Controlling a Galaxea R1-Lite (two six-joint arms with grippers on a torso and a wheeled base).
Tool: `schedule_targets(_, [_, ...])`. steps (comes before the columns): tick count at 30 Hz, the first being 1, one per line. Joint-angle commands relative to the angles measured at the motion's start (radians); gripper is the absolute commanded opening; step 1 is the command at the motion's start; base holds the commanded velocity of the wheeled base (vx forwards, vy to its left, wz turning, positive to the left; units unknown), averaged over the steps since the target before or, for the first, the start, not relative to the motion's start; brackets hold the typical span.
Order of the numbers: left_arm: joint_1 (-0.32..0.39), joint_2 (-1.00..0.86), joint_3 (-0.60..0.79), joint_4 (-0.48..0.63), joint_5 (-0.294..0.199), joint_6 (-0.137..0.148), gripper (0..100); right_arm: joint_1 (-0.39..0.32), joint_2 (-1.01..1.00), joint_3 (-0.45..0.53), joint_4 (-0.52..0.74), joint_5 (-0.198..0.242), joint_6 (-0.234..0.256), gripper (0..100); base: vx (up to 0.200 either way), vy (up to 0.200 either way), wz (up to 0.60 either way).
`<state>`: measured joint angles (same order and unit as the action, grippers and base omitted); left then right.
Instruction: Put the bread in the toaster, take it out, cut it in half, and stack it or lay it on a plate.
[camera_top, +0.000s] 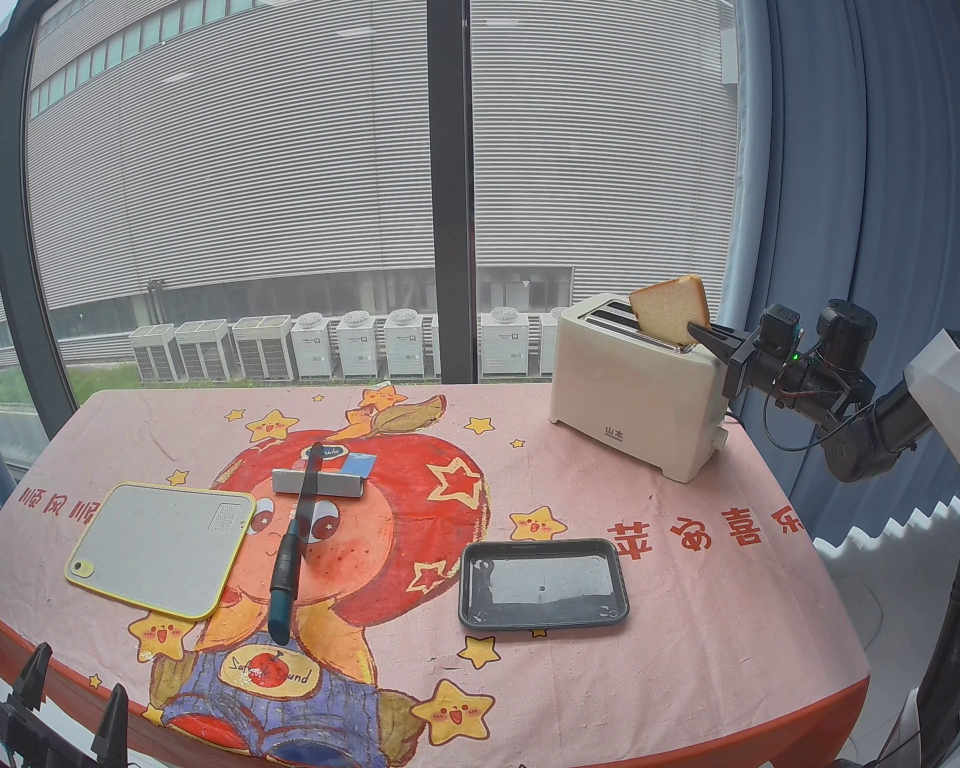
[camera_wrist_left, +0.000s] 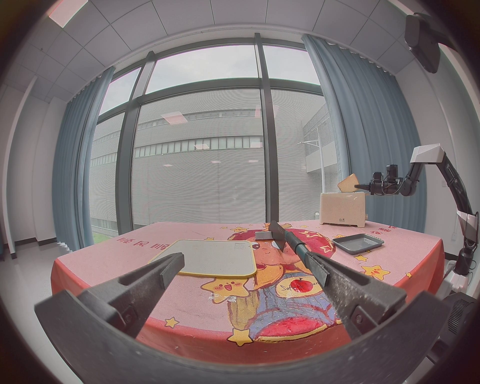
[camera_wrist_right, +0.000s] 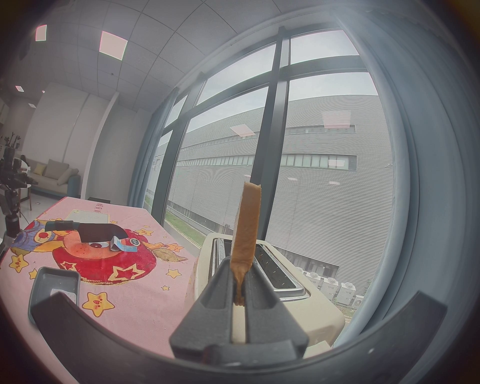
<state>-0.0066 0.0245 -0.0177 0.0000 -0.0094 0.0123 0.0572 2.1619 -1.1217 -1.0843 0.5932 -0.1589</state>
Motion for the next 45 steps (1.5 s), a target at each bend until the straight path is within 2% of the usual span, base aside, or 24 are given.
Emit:
schedule_targets(1, [0.000,0.000,0.016,0.000,0.000,0.000,100,0.003,0.007,-0.010,0.000,0.000,-0.001,0,0.000,0.000,0.00])
schedule_targets(17, [0.000,0.000,0.016,0.000,0.000,0.000,100,0.001,0.022,-0.026,0.001,0.000,-0.001,0,0.000,0.000,0.00])
schedule_targets(18, [0.000,0.000,0.016,0.000,0.000,0.000,100,0.003,0.021,-0.027,0.001,0.000,-0.001,100,0.000,0.000,0.00])
schedule_targets(45, [0.000,0.000,0.016,0.000,0.000,0.000,100,0.016,-0.002,-0.010,-0.019,-0.004,0.012,100,0.000,0.000,0.00])
